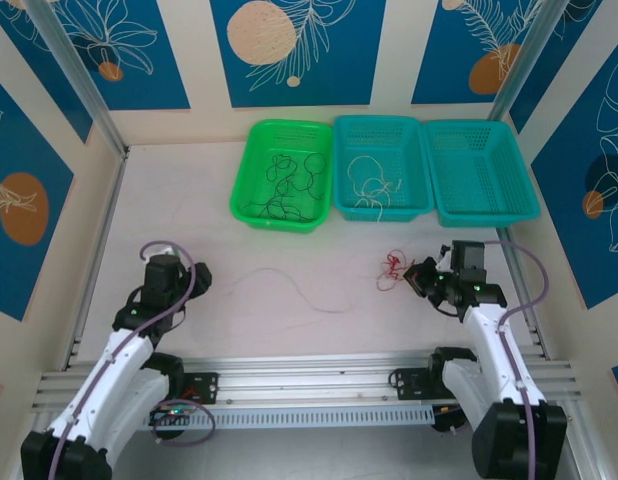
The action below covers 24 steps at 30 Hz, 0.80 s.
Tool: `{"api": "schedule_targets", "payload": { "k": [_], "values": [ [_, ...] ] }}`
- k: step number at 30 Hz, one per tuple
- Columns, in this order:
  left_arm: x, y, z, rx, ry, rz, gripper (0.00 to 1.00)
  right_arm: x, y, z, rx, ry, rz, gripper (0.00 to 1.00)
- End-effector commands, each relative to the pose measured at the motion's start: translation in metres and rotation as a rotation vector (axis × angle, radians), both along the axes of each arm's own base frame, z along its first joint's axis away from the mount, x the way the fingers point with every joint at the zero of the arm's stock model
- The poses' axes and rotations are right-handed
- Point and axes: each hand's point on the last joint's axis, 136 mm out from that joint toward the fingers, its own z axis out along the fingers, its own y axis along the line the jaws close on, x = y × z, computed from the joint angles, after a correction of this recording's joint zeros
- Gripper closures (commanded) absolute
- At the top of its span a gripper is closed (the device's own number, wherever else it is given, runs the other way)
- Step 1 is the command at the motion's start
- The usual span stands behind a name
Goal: Untangle the cables
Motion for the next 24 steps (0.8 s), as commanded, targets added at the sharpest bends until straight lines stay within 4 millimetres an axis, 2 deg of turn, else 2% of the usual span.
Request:
{"api": "schedule_targets", "payload": {
  "k": [1, 5, 7, 9, 11, 15, 20, 24],
  "values": [
    [0.012, -0.016, 0.041, -0.033, -0.147, -0.103, 0.34, 0.01, 0.008, 0.049, -0.029, -0.135, 0.035, 1.0],
    [0.016, -0.094, 0.096, -0.245, -0.365, -0.459, 0.35, 0.014, 0.021, 0.073, -0.02, -0.165, 0.075, 1.0],
    [0.005, -0.136, 0.117, -0.258, -0.47, -0.638, 0.35, 0.015, 0.027, 0.076, -0.024, -0.164, 0.089, 1.0],
    [-0.013, -0.179, 0.13, -0.187, -0.556, -0.815, 0.33, 0.017, 0.033, 0.077, -0.036, -0.161, 0.103, 1.0],
    [-0.026, -0.213, 0.13, -0.139, -0.572, -0.938, 0.32, 0.017, 0.039, 0.077, -0.048, -0.158, 0.115, 1.0],
    [-0.04, -0.275, 0.126, -0.171, -0.55, -1.102, 0.31, 0.015, 0.049, 0.076, -0.063, -0.152, 0.135, 1.0],
    [-0.035, -0.327, 0.106, -0.2, -0.497, -1.181, 0.28, 0.011, 0.061, 0.075, -0.071, -0.146, 0.157, 1.0],
    [-0.032, -0.36, 0.084, -0.27, -0.406, -1.242, 0.27, 0.008, 0.069, 0.075, -0.087, -0.144, 0.175, 1.0]
  ]
}}
